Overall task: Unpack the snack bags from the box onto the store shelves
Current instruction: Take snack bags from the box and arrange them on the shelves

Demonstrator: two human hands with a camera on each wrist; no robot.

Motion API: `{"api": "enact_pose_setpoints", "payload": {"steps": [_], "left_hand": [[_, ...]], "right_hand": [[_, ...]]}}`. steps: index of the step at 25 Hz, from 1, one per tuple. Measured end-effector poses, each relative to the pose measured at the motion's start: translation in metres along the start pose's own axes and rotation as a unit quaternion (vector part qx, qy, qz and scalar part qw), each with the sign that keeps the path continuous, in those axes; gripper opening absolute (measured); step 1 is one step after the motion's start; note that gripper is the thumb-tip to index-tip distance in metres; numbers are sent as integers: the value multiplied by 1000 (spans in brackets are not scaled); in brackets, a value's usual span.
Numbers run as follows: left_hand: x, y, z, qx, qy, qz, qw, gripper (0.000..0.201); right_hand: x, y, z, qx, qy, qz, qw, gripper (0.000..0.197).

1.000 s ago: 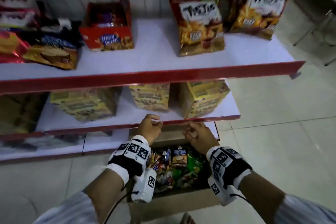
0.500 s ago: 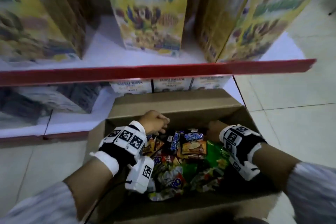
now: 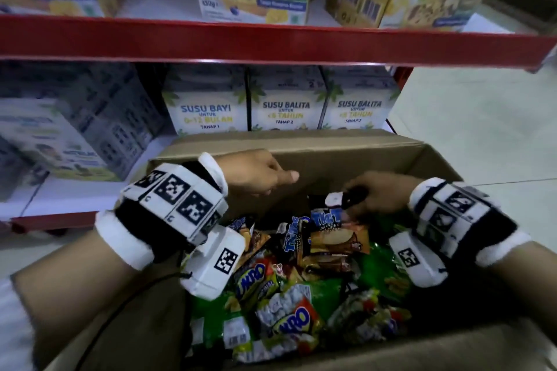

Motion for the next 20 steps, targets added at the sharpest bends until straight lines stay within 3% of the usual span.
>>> {"api": "enact_pose_setpoints", "payload": {"steps": [3,5,8,10,12,14,17,20], "left_hand": [[-17,25,7,-13,67,-82,994,74],[-29,37,11,-42,126,-135,982,62],[-27,45,20,-76,290,-158,941,37],[-17,47,29,-107,333,-152,924,34],[-3,50,39,-142,344,-131,919,40],[10,52,45,-162,348,-114,916,38],[21,52,45,-166,359,-101,913,33],[27,50,45,-171,361,-93,912,33]], "right_hand": [[41,42,45,-78,-142,87,983,24],[65,56,70,-109,-207,146,961,39],[93,55,78,-100,-263,182,942,32],[93,48,74,-92,-271,181,941,34],[72,32,58,-74,-217,140,963,47],[31,12,30,-52,-33,36,997,52],[-34,-7,-19,41,155,-115,980,57],[-61,-11,-54,109,187,-150,965,62]]}}
Point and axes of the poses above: each hand's wrist, its own y-axis away from the middle knuckle, its own z-axis out of the back of the hand, x = y × z, the point moved 8 cm from there along -y, towards the middle knuckle, and after that the axes turned 1 degree about -y, right-handed, at the moved point
